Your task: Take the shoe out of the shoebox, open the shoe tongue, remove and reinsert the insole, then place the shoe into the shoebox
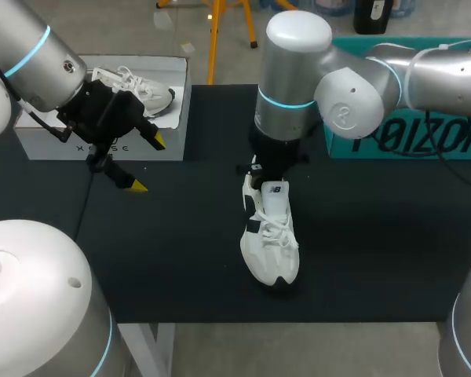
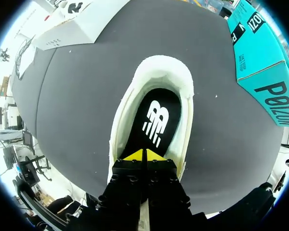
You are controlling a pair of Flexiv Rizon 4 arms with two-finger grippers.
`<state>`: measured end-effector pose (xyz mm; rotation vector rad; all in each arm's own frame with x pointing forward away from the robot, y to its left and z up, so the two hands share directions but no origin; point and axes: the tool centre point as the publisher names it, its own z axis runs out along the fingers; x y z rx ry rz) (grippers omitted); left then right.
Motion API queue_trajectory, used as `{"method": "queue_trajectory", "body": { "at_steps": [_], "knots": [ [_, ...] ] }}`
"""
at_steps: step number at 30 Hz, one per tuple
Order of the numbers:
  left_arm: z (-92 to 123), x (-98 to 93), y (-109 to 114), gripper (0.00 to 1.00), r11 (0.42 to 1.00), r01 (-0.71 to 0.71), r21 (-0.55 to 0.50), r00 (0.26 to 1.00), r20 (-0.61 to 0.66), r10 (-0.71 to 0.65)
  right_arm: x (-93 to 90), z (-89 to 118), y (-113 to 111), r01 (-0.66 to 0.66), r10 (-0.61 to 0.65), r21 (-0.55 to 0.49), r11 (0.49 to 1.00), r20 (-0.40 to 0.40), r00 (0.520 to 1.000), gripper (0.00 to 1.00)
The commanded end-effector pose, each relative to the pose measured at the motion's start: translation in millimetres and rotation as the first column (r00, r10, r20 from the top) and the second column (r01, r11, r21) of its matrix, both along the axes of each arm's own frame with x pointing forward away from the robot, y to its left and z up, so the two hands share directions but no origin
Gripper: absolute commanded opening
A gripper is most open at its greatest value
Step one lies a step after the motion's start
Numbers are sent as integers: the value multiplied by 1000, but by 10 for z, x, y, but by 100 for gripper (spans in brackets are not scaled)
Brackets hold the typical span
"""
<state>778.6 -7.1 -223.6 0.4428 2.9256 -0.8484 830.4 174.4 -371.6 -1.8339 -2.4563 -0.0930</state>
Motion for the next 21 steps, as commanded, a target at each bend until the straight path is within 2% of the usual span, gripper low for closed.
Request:
{"method": "queue_trajectory", "body": {
  "at_steps": [1, 2, 6, 8, 10, 17, 21],
  "knots": [
    [5, 6, -3, 100, 1000, 0, 5, 1000, -2, 0, 19, -13, 66, -5, 5, -10, 1000, -5, 1000, 63],
    [5, 6, -3, 100, 1000, 0, 5, 1000, -2, 0, 20, -22, 65, -5, 5, -9, 1000, -7, 1000, 80],
    [5, 6, -3, 100, 1000, 0, 5, 1000, -2, 0, 18, -27, 22, 0, 0, -12, 1000, -13, 1000, 84],
    [5, 6, -3, 100, 1000, 0, 5, 1000, -2, 0, 16, -3, -3, 2, -2, -12, 1000, -12, 1000, 81],
    [5, 6, -3, 100, 1000, 0, 5, 1000, -2, 0, 17, 36, -20, 2, -2, -10, 1000, -1, 1000, 83],
    [5, 6, -3, 100, 1000, 0, 5, 1000, -2, 0, 33, 245, -21, -18, 18, 4, 1000, 53, 998, 81],
    [5, 6, -3, 100, 1000, 0, 5, 1000, -2, 0, 66, 424, -13, -30, 30, -2, 1000, 100, 994, 87]
  ]
}}
